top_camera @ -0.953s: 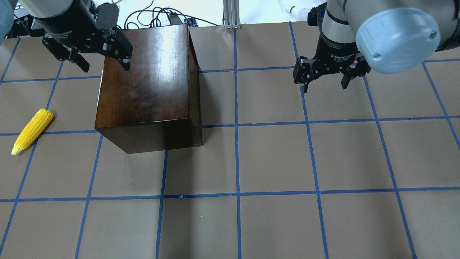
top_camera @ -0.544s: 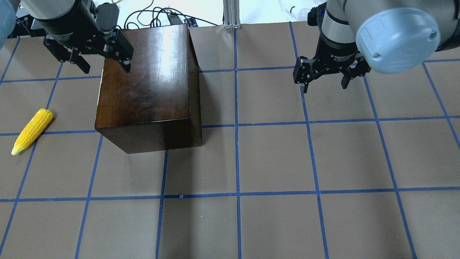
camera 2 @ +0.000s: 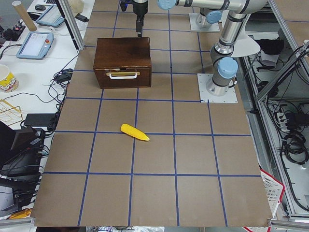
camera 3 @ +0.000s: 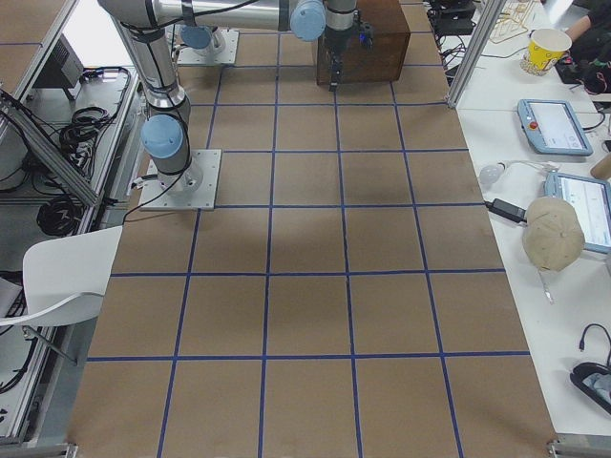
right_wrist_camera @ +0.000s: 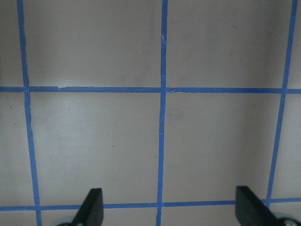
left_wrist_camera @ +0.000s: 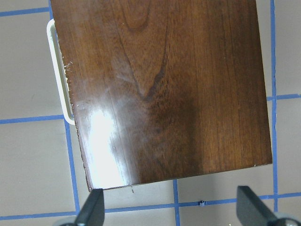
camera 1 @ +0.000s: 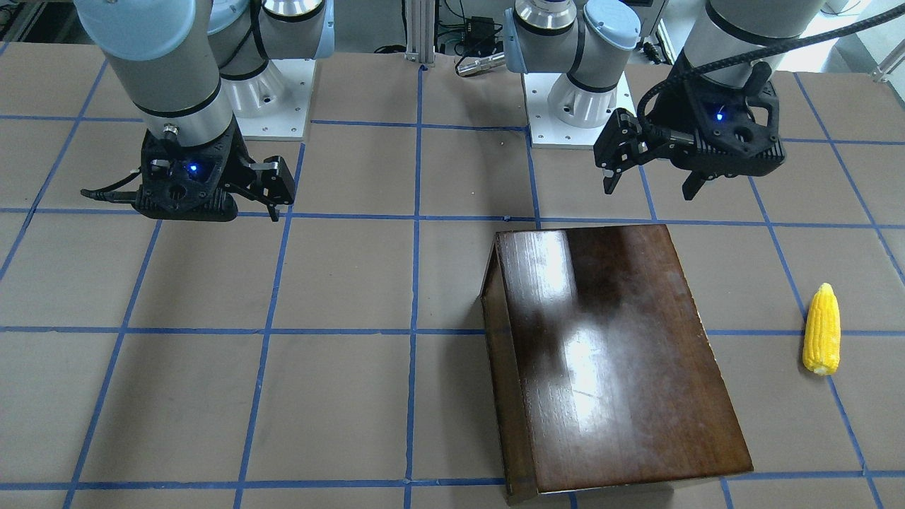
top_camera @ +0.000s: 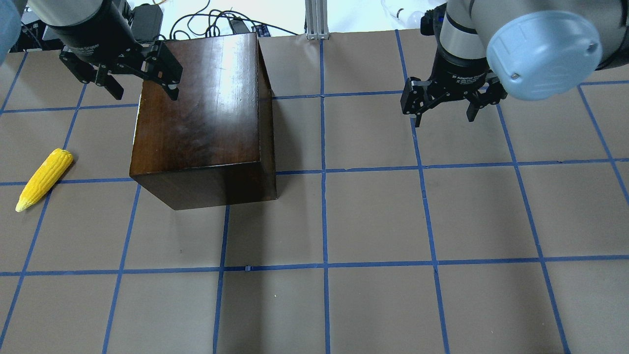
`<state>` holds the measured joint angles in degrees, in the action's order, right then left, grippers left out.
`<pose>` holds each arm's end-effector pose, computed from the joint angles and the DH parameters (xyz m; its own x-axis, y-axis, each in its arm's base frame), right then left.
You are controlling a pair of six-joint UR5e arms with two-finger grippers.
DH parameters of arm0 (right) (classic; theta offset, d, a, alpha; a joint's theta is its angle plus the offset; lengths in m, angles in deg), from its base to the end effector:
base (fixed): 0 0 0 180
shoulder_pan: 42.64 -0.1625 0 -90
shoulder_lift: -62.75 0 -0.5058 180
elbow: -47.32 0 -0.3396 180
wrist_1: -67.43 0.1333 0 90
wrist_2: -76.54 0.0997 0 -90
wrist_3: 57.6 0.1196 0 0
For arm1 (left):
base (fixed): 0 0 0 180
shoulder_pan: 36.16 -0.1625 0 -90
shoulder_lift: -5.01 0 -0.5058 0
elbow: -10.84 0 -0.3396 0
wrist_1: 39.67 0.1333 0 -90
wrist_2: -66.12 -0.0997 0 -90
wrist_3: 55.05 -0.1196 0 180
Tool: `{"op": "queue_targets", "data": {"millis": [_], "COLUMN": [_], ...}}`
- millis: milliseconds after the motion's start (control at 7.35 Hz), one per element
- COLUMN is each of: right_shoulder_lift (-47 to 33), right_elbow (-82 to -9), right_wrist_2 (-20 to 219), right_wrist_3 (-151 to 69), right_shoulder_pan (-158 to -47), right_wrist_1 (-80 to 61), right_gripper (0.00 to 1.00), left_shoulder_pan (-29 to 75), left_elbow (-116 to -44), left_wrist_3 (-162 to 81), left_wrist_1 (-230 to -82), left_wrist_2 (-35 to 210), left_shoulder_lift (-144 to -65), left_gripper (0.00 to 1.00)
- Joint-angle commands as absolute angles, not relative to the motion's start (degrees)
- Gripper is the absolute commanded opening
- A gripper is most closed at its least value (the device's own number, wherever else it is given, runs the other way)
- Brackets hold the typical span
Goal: Open drawer and put corn inside
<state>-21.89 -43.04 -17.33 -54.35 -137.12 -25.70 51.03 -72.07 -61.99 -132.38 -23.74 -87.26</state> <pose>0.1623 -0.4681 0.5085 -0.9973 -0.0244 0.0699 -0.0215 0.9989 0.0413 -0.1108 -0.4685 0.5806 -0.9974 0.0720 -0.0020 0.0721 0.9967 -0.0368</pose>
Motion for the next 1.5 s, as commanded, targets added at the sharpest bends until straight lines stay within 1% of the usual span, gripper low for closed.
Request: {"op": "queue_targets", "data": {"millis": [0,680,1089,1361], "right_shoulder_lift": [-21.89,-21.89,-21.89,-21.89], "right_elbow": [-43.04,-43.04,-43.04,-43.04], "right_wrist_2": [-17.33,-17.33,-17.33,-17.33], "right_wrist_3": [-54.35,-54.35,-54.35,-54.35], "right_shoulder_pan": [-137.12,-137.12,-137.12,-137.12], "right_wrist_1": [-25.65,-25.65,-25.65,-25.65], "right_gripper": [1.0,1.0,1.0,1.0], "left_shoulder_pan": [50.68,49.28,43.23,37.18], "left_elbow": [-72.21,-72.48,-72.65,-73.88], "left_wrist_3": [-61.91,-61.29,-63.65,-70.84], "left_wrist_1": [-132.65,-132.66,-132.83,-132.66], "left_wrist_2": [-24.23,-21.53,-21.24,-21.07], "left_shoulder_lift": [-86.14,-86.92,-87.79,-89.46], "left_gripper": [1.0,1.0,1.0,1.0]}}
